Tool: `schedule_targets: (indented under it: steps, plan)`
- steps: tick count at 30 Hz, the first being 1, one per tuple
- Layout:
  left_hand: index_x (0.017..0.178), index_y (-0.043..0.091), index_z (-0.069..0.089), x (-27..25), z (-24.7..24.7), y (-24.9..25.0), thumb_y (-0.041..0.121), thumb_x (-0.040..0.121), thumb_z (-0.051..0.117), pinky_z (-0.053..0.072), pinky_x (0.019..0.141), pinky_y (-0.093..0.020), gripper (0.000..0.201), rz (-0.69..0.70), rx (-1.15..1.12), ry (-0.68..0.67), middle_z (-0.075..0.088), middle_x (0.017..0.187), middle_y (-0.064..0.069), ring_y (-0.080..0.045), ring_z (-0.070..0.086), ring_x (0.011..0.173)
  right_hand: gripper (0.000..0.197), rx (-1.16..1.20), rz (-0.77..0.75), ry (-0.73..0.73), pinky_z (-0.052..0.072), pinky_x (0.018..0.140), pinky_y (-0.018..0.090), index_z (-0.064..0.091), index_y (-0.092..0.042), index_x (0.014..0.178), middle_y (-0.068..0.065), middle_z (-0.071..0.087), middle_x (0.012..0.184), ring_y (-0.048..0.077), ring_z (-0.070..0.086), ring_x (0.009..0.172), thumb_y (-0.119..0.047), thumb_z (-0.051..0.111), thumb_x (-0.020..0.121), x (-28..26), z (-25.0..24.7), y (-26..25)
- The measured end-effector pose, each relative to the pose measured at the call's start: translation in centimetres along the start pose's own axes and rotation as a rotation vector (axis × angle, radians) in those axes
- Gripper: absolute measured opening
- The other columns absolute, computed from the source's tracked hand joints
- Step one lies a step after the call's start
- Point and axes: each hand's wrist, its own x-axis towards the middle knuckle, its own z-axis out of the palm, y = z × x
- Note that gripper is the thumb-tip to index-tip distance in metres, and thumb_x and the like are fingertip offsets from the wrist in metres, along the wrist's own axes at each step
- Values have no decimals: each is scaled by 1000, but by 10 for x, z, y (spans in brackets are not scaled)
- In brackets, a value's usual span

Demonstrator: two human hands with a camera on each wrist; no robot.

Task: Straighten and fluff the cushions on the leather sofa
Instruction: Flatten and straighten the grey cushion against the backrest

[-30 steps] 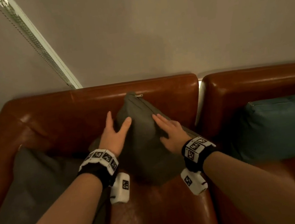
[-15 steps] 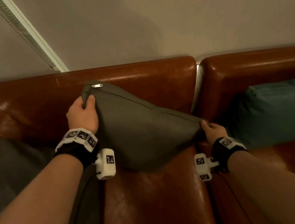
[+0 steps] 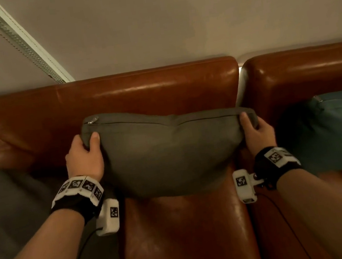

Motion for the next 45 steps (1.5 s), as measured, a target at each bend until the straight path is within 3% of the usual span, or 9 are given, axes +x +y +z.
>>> schedule_targets:
  steps: [6, 10, 13, 16, 22, 27, 31, 35, 45]
  plan:
    - [102, 19, 50, 8, 7, -12, 59, 92, 45, 48, 83, -37, 42, 13, 46, -115, 60, 92, 0, -25, 59, 85, 33, -122, -147, 188, 46, 76, 28, 66, -20, 106, -9, 64, 89, 6, 59, 82, -48, 52, 95, 16, 2, -30]
    - [123, 26, 46, 11, 15, -24, 57, 93, 45, 48, 94, -40, 43, 35, -16, -332, 59, 112, 3, -27, 61, 107, 63, -13, 59, 191, 43, 95, 37, 46, -30, 142, -1, 55, 134, 21, 54, 119, -62, 52, 89, 12, 2, -17]
    - [149, 40, 16, -3, 11, -43, 36, 92, 60, 36, 108, -41, 72, 37, -304, -517, 43, 136, 10, -13, 44, 124, 78, 73, 46, 60, 47, 97, 36, 30, -34, 151, 3, 47, 147, 24, 52, 126, -54, 66, 85, -11, -10, 28]
    - [149, 42, 1, -11, 28, -56, 17, 76, 80, 32, 108, -34, 110, 14, -270, -711, 41, 137, 11, -10, 41, 126, 128, -83, 6, -144, 45, 98, 34, 20, -36, 152, -2, 47, 145, 19, 50, 126, -67, 85, 46, -25, -3, 61]
    - [135, 51, 24, 3, 49, -47, 28, 77, 79, 40, 103, -36, 83, 82, -404, -356, 55, 125, 12, -17, 54, 120, 101, -134, -193, 6, 46, 102, 39, 27, -49, 147, -9, 55, 138, 16, 56, 120, -58, 82, 63, -3, 17, 42]
    - [151, 40, -11, -8, 57, -62, 34, 79, 77, 22, 118, -48, 115, -77, -230, -283, 19, 162, -4, -29, 27, 145, 110, -297, -106, -88, 40, 108, 40, 9, -44, 153, -2, 39, 153, 23, 45, 135, -37, 83, 73, -6, 29, 53]
    - [155, 26, 0, -45, 63, -47, 44, 89, 54, -2, 121, -48, 87, 585, 323, -12, -2, 165, -4, -30, -3, 151, 99, -519, -440, 18, 25, 115, 42, 6, -37, 154, -3, 17, 161, 24, 22, 146, -33, 74, 83, -32, 39, 40]
    - [155, 31, 4, -56, 114, -24, 49, 94, 37, 5, 118, -60, 72, 876, 721, -181, 0, 165, -2, -32, -4, 151, 65, -1058, -1024, -222, 10, 119, 56, 15, -32, 155, 0, 16, 164, 24, 7, 152, -49, 39, 98, -46, 98, 42]
    - [151, 45, -12, 27, 98, -62, 72, 89, 16, 2, 118, -60, 72, 666, 790, -132, -12, 164, 0, -29, -13, 150, 72, -1178, -667, 5, -8, 120, 52, -11, -37, 154, -9, -13, 164, 15, -18, 149, -70, 10, 94, 30, 83, 58]
